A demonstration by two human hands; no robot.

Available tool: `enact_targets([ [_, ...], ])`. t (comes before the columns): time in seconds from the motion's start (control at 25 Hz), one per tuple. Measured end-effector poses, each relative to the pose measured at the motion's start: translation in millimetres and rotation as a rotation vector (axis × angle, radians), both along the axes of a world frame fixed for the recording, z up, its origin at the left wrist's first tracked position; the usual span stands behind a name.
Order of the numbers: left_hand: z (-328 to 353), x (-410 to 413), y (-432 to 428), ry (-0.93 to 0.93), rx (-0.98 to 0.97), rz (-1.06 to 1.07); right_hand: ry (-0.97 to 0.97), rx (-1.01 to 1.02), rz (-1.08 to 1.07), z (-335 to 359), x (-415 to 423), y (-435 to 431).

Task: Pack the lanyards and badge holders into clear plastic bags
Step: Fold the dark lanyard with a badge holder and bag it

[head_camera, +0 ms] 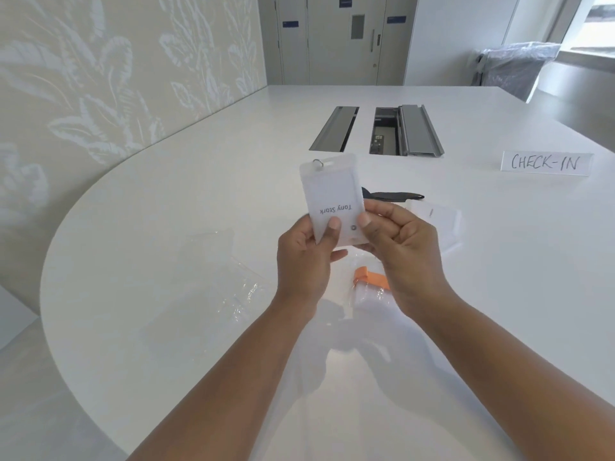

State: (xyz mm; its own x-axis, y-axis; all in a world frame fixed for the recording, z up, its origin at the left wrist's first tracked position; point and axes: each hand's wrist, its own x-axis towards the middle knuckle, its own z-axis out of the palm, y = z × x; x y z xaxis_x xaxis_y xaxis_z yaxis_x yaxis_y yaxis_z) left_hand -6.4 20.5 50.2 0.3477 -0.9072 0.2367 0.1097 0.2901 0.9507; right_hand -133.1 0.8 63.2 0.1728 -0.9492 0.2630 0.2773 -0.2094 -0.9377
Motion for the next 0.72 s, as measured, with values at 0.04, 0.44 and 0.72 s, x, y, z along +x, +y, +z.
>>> enact_targets([
  [0.04,1,3,1,0.001,-0.014,0.014,0.062,0.000,-0.027,0,-1,-1],
  [0.44,2,15,2,-0.073,0.052,-0.215,0.193,-0.072,0.178,-9,-11,-20],
  [0.72,-8,28,-7,-0.436,0.066,0.379,0.842,-0.357,-0.161,-15,-10,-15],
])
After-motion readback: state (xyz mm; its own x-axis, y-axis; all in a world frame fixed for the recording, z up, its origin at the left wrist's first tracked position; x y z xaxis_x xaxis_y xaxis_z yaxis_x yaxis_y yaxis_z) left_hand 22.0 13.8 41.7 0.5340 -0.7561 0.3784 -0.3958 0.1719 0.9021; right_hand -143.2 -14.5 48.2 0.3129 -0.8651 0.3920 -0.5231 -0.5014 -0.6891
